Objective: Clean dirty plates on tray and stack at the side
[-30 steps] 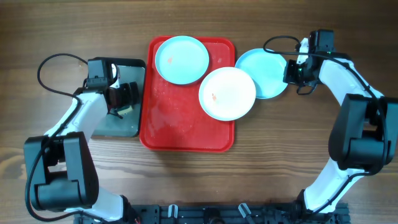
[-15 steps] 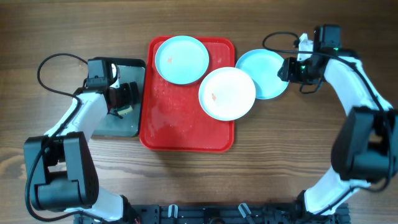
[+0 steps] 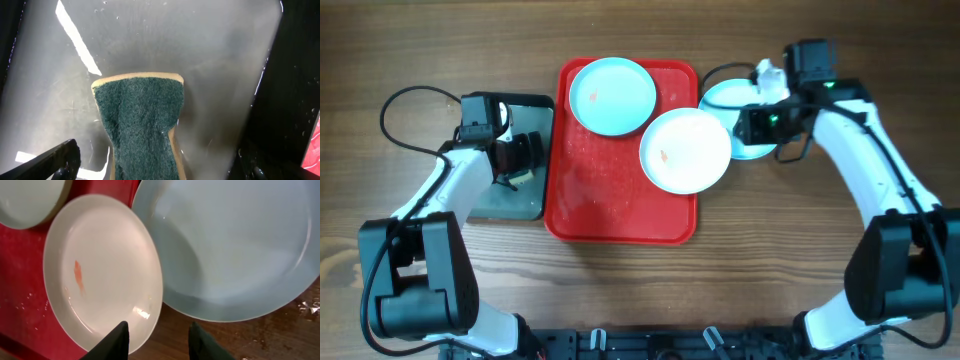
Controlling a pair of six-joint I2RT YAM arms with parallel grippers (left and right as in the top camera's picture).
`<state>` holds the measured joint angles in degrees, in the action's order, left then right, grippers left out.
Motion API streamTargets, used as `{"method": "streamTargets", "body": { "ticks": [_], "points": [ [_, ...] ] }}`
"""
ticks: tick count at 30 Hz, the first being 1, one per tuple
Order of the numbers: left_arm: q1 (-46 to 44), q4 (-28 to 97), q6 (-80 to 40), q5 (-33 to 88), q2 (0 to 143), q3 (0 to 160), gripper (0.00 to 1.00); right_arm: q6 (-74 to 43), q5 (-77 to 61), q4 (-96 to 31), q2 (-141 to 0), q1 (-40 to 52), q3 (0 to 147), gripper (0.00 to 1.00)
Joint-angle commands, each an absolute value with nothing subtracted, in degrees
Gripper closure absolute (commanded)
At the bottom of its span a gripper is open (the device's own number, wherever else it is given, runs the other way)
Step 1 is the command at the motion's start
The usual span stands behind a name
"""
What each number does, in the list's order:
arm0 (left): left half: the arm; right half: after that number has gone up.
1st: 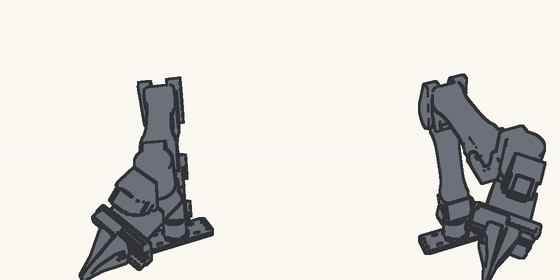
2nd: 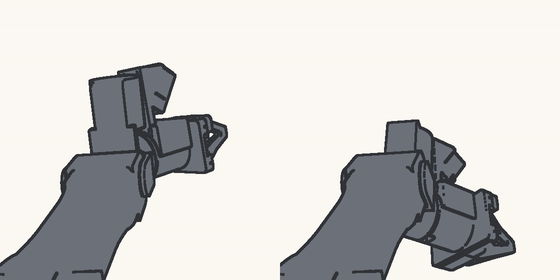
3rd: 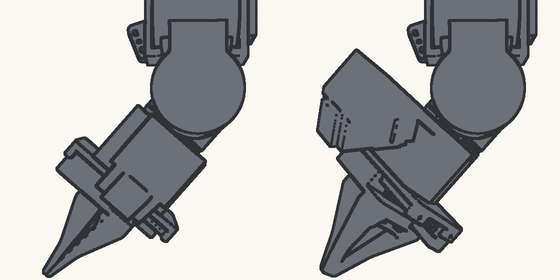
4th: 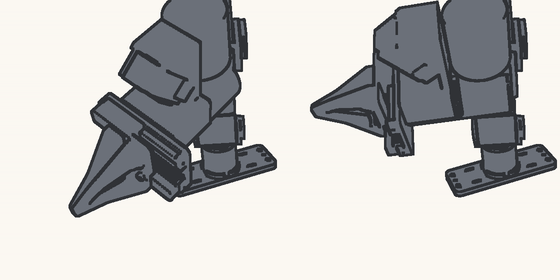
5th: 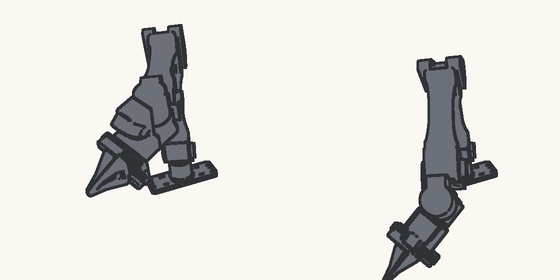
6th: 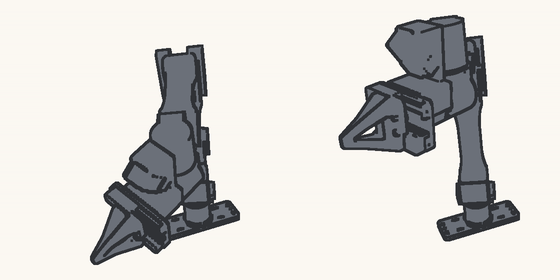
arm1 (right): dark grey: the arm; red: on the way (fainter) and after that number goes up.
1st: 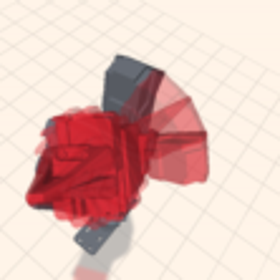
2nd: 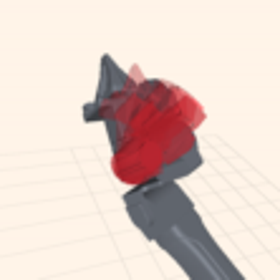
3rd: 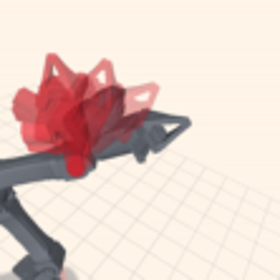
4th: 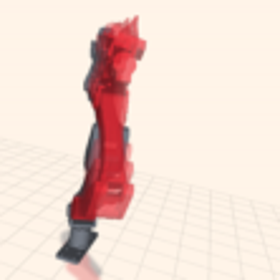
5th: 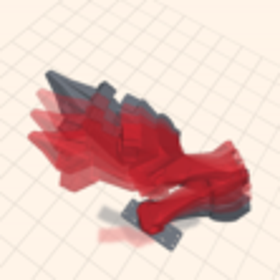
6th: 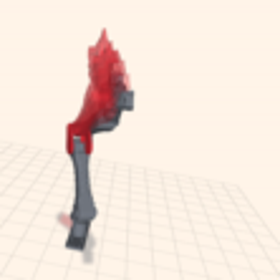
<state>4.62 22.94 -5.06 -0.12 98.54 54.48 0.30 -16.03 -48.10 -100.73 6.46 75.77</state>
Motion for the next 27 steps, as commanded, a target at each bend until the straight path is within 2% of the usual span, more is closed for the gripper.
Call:
{"method": "streamTargets", "body": {
  "ticks": [1,7,14,27],
  "points": [
    [4.8,22.8,-5.0,0.4,97.5,54.1,0.00,-0.2,-11.2,-45.9,-102.4,8.7,73.5,0.61],
    [4.8,22.8,-5.0,0.4,97.5,54.1,0.00,-0.3,-9.0,-42.3,-103.0,9.3,70.6,0.62],
    [4.8,22.8,-5.0,0.4,97.5,54.1,0.00,-1.7,-9.3,-40.4,-103.3,9.3,69.6,0.68],
    [4.8,22.8,-5.0,0.4,97.5,54.1,0.00,-1.8,-14.2,-33.8,-104.8,9.6,64.4,0.72]
  ]
}}
